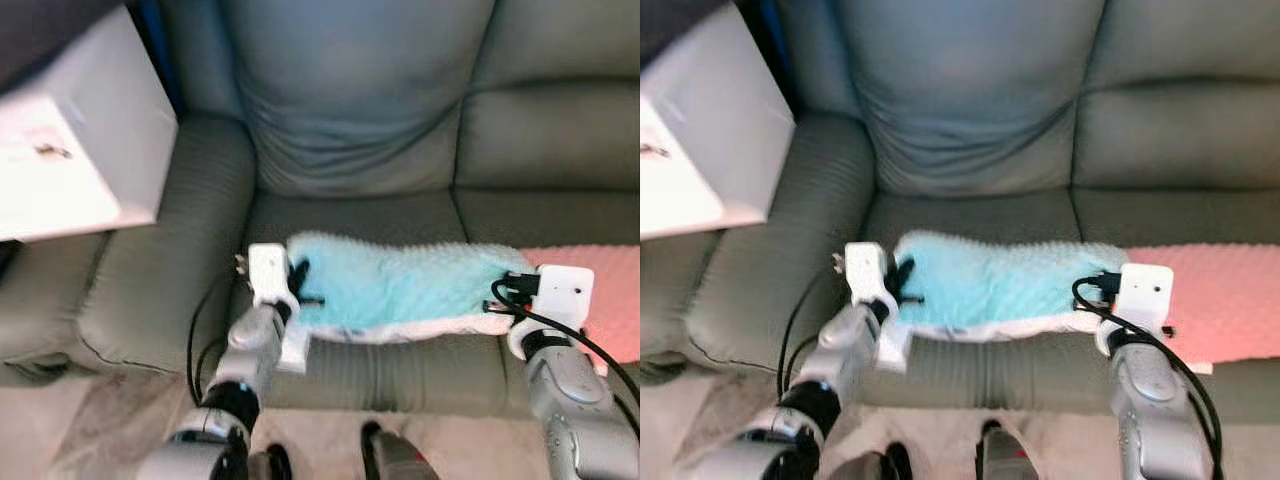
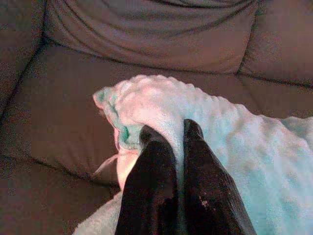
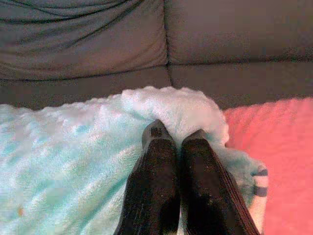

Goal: Move the pillow to the sofa

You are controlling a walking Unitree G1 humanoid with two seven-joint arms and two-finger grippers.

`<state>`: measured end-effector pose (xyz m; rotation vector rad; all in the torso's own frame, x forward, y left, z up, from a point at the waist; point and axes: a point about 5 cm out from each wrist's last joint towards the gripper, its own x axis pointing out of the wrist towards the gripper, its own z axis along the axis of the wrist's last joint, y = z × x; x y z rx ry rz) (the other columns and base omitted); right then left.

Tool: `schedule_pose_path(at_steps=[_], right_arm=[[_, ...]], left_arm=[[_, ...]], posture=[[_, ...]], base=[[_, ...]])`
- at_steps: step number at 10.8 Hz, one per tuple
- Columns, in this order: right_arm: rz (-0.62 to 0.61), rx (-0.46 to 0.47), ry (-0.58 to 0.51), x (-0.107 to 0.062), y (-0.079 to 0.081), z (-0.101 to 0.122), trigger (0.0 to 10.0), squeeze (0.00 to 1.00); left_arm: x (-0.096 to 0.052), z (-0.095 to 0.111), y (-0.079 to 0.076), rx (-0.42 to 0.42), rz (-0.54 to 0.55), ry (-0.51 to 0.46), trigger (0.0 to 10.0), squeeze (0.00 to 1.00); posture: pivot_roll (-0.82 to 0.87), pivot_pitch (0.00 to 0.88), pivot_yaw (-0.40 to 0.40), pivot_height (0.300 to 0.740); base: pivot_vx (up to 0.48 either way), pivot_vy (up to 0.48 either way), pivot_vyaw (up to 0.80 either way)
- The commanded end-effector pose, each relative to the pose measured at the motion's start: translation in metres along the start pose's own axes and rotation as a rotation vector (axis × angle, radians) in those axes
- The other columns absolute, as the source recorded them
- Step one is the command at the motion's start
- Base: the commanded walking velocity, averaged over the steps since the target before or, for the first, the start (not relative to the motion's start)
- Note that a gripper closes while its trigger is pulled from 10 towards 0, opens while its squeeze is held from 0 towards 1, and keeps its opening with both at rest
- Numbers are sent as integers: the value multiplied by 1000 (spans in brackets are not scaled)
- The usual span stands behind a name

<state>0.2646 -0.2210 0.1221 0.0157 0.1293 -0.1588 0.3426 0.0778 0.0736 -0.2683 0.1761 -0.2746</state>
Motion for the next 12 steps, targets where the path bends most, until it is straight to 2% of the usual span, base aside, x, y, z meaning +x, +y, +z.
schedule_pose_path(at_steps=[1, 2, 3, 4, 5, 6, 8, 10, 11, 12], right_arm=[[-6, 61, 6, -1, 2, -2, 10000, 0], [0, -1, -26, 3, 5, -1, 10000, 0], [11, 17, -46, 10, 9, 0, 10000, 0], [8, 42, -48, 14, 10, -1, 10000, 0], [23, 51, -63, 16, 13, 1, 10000, 0], [35, 57, -87, 19, 15, 6, 10000, 0], [53, 40, -162, 27, 15, 20, 10000, 0], [39, 19, -236, 37, 15, 37, 10000, 0], [38, 32, -257, 40, 17, 42, 10000, 0], [47, 50, -260, 40, 20, 39, 10000, 1000]], left_arm=[[-3, -6, 8, -33, 39, 9, 10000, 0], [-4, -6, 18, -65, 81, 16, 10000, 0], [-7, -11, 28, -81, 134, 46, 10000, 0], [-9, -17, 27, -89, 138, 66, 10000, 0], [-8, -20, 19, -71, 113, 69, 10000, 0], [-3, -13, 7, -22, 76, 33, 10000, 0], [9, 14, 5, -36, 98, -47, 10000, 0], [21, 43, -1, -23, 70, -117, 10000, 0], [24, 50, -3, -20, 59, -126, 10000, 0], [24, 50, -1, -31, 66, -125, 10000, 1000]], posture=[[-279, 339, 80, 740], [-274, 343, 81, 740], [-270, 341, 88, 740], [-271, 342, 91, 740], [-271, 345, 93, 740], [-270, 346, 93, 740], [-271, 356, 93, 740], [-256, 368, 99, 740], [-248, 376, 105, 740], [-245, 382, 110, 740]], base=[[0, 0, 0], [0, 0, 0], [0, 0, 0], [0, 0, 0], [0, 0, 0], [0, 0, 0], [0, 0, 0], [0, 0, 0], [0, 0, 0], [0, 0, 0]])
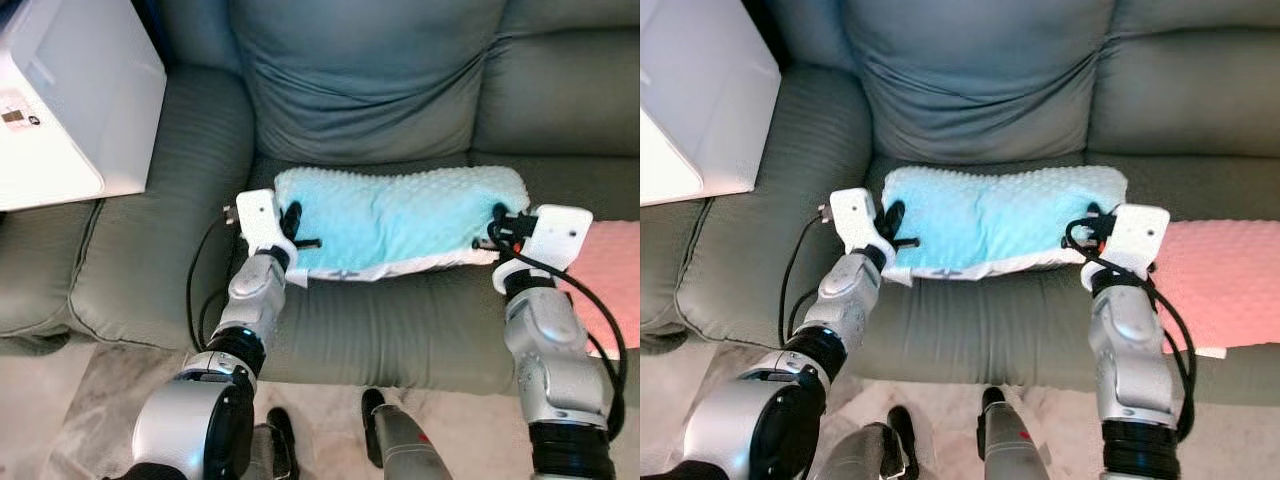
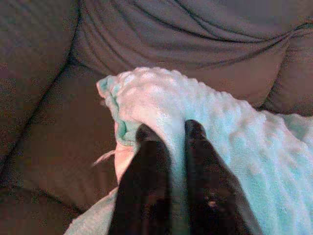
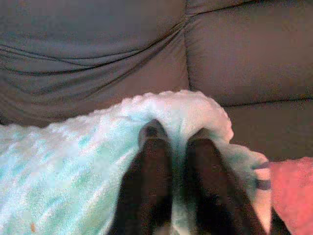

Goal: Move the pillow to the sofa

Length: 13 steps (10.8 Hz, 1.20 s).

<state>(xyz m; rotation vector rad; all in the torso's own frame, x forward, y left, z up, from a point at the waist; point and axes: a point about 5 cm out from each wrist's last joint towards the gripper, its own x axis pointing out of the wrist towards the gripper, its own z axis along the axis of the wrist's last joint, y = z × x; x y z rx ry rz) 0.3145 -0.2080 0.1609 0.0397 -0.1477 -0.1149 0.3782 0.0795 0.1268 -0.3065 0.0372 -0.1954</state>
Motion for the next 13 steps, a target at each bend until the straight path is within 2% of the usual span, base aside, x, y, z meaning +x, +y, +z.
schedule_pose_path(at_steps=[1, 5, 8, 10, 11, 13], right_arm=[[-4, 10, 18, -6, -1, -11, 10000, 1000], [-24, 2, 17, -6, -5, -16, 10000, 1000], [-28, -7, -9, -4, -7, -10, 10000, 1000], [-31, -22, -70, 8, -13, 9, 10000, 1000], [-23, -23, -74, 7, -13, 13, 10000, 1000], [-9, -23, -46, -3, -10, 7, 10000, 1000]], left_arm=[[-6, -12, 9, -5, 25, 34, 10000, 1000], [-10, -20, 8, -12, 30, 56, 10000, 1000], [-10, -22, 6, -27, 38, 55, 10000, 1000], [-2, -5, 1, -59, 45, 3, 10000, 1000], [2, 2, -3, -72, 32, -20, 10000, 1000], [-1, -2, 0, -74, 28, -20, 10000, 1000]], posture=[[-244, 386, 111, 740], [-241, 391, 118, 740], [-242, 392, 118, 740], [-244, 391, 110, 740], [-243, 389, 107, 740], [-241, 387, 105, 740]], base=[[0, 0, 0], [0, 0, 0], [0, 0, 0], [0, 0, 0], [0, 0, 0], [0, 0, 0]])
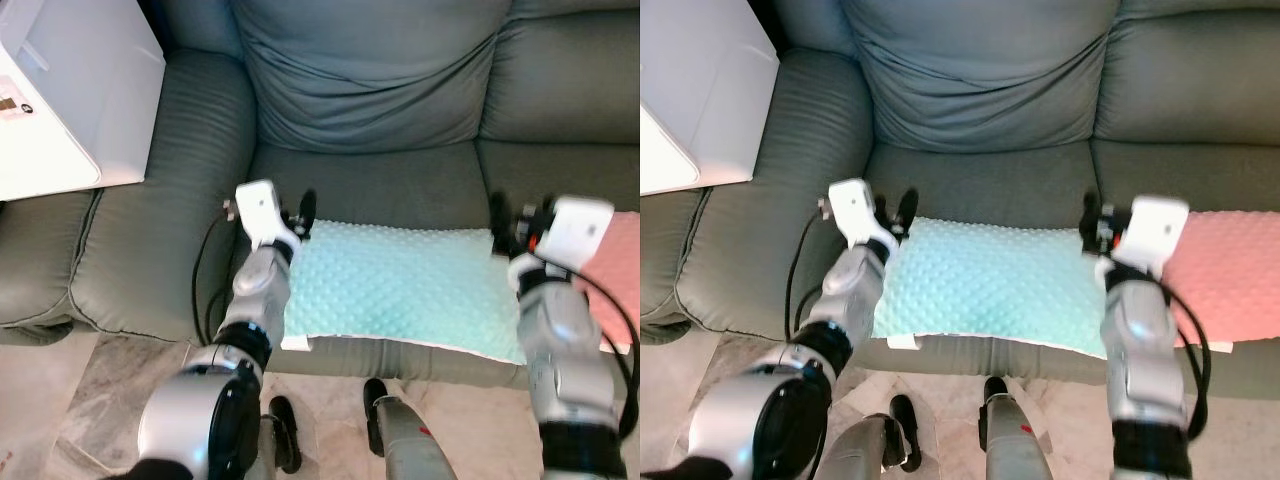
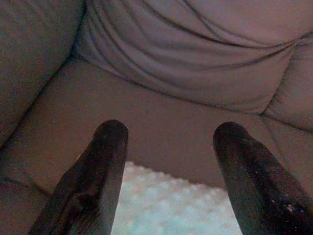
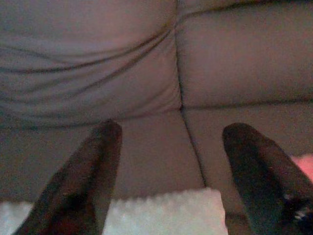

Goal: Move the pillow to the sofa

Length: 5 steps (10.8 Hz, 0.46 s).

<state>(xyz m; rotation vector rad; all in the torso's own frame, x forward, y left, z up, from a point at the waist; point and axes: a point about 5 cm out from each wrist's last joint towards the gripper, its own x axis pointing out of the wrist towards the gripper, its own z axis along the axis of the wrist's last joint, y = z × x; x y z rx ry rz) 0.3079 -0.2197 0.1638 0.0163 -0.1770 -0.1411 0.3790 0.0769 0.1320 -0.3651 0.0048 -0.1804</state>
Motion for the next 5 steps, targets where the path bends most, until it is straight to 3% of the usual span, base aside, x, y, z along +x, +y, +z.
schedule_pose_path(at_steps=[1, 2, 3, 5], right_arm=[[20, 16, 30, -10, 4, -4, 10000, 1000], [24, 16, 124, -30, 8, -17, 10000, 1000], [24, -6, 180, -39, 10, -23, 10000, 1000], [70, 11, 443, -67, 18, -36, 10000, 1000]], left_arm=[[-8, -12, 12, -1, 14, 39, 10000, 1000], [-21, -24, 28, 58, 2, 80, 10000, 1000], [-29, -27, 42, 78, 16, 88, 10000, 1000], [-62, -35, 83, 205, 20, 167, 10000, 1000]], posture=[[-238, 378, 106, 740], [-227, 355, 107, 740], [-219, 341, 105, 740], [-208, 303, 96, 740]], base=[[0, 0, 0], [0, 0, 0], [0, 0, 0], [0, 0, 0]])
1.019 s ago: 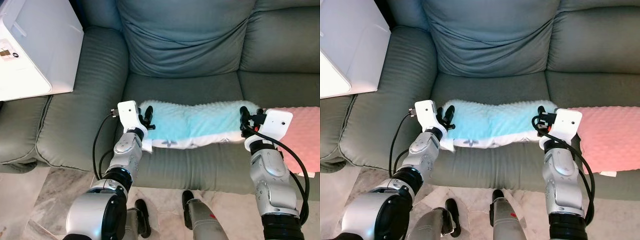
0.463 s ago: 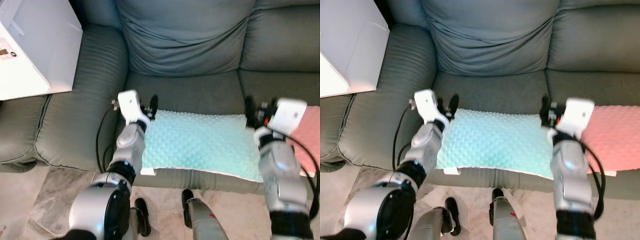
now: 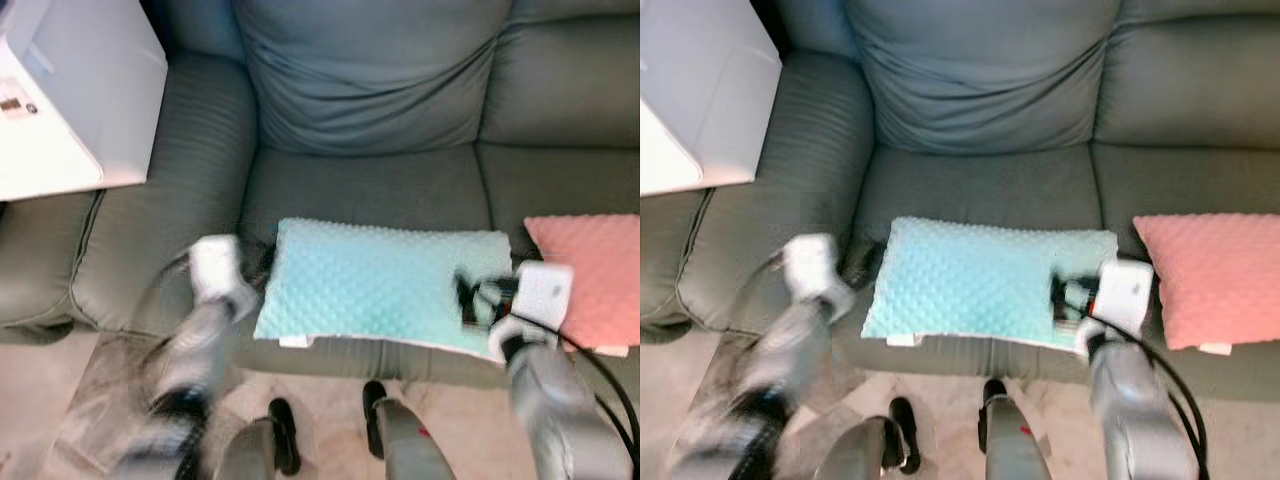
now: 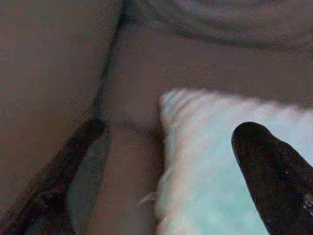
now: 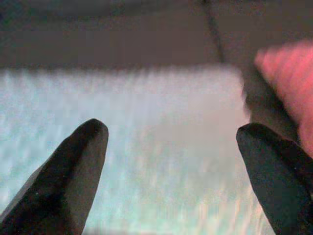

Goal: Move the pillow to the sofa

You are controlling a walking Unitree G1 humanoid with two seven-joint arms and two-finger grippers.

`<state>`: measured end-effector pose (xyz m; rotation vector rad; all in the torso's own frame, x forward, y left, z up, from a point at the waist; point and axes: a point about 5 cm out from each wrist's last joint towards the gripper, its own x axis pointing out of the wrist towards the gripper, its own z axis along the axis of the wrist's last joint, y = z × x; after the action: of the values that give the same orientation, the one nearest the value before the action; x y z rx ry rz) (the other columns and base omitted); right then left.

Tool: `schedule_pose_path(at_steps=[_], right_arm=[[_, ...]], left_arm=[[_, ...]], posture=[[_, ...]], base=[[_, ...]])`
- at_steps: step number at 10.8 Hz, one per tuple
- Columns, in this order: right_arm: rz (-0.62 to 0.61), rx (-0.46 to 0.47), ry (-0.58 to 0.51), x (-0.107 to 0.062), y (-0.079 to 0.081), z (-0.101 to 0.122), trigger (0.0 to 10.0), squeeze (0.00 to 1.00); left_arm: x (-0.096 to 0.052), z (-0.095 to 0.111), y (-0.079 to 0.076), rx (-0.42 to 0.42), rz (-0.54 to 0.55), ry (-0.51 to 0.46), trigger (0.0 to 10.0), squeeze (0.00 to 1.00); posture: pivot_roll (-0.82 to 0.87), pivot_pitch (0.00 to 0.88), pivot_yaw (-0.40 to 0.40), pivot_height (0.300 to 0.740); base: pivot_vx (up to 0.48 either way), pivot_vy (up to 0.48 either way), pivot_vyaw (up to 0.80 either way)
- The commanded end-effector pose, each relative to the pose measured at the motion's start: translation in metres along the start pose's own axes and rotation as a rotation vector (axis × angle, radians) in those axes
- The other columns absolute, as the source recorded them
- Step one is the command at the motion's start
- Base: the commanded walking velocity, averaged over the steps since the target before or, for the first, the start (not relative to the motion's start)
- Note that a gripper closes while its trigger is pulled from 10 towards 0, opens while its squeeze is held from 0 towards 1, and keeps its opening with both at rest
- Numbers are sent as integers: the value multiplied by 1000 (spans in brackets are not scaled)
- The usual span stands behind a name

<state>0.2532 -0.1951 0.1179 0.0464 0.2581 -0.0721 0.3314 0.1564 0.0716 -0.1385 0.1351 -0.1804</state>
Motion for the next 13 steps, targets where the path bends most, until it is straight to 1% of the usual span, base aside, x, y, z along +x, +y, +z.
schedule_pose_path(at_steps=[1, 2, 3, 4, 6, 8, 9, 10, 11, 12, 13], right_arm=[[34, 19, 84, -7, 8, -12, 10000, 1000], [37, 51, 185, -12, 12, -33, 10000, 1000], [29, 89, 228, -11, 13, -41, 10000, 1000], [35, 107, 326, -11, 15, -58, 10000, 1000], [19, 123, 382, -9, 10, -75, 10000, 1000], [32, 126, 435, -9, 10, -86, 10000, 1000], [41, 119, 459, -10, 8, -91, 10000, 1000], [60, 127, 490, -11, 6, -101, 10000, 1000], [80, 104, 524, -11, 2, -114, 10000, 949], [87, 99, 535, -10, 0, -118, 10000, 953], [103, 74, 544, -6, -3, -123, 10000, 949]], left_arm=[[-8, -10, 2, 19, -25, 55, 10000, 1000], [-21, -24, 7, 32, -77, 150, 10000, 1000], [-26, -37, 8, 45, -97, 239, 10000, 1000], [-37, -57, 7, 81, -140, 373, 10000, 1000], [-46, -80, 0, 88, -176, 501, 10000, 1000], [-50, -93, -9, 107, -232, 617, 10000, 1000], [-52, -97, -16, 123, -276, 654, 10000, 1000], [-50, -100, -19, 139, -273, 670, 10000, 1000], [-51, -105, -24, 142, -278, 710, 10000, 1000], [-51, -106, -27, 146, -294, 724, 10000, 1000], [-48, -106, -33, 143, -299, 717, 10000, 1000]], posture=[[-202, 284, 97, 740], [-197, 260, 95, 740], [-194, 248, 95, 740], [-193, 229, 95, 740], [-197, 237, 91, 740], [-195, 260, 82, 740], [-191, 280, 78, 740], [-194, 291, 77, 740], [-196, 306, 78, 740], [-196, 315, 81, 740], [-186, 321, 86, 740]], base=[[0, 0, 0], [0, 0, 0], [0, 0, 0], [0, 0, 0], [0, 0, 0], [0, 0, 0], [0, 0, 0], [0, 0, 0], [0, 0, 0], [0, 0, 0], [0, 0, 0]])
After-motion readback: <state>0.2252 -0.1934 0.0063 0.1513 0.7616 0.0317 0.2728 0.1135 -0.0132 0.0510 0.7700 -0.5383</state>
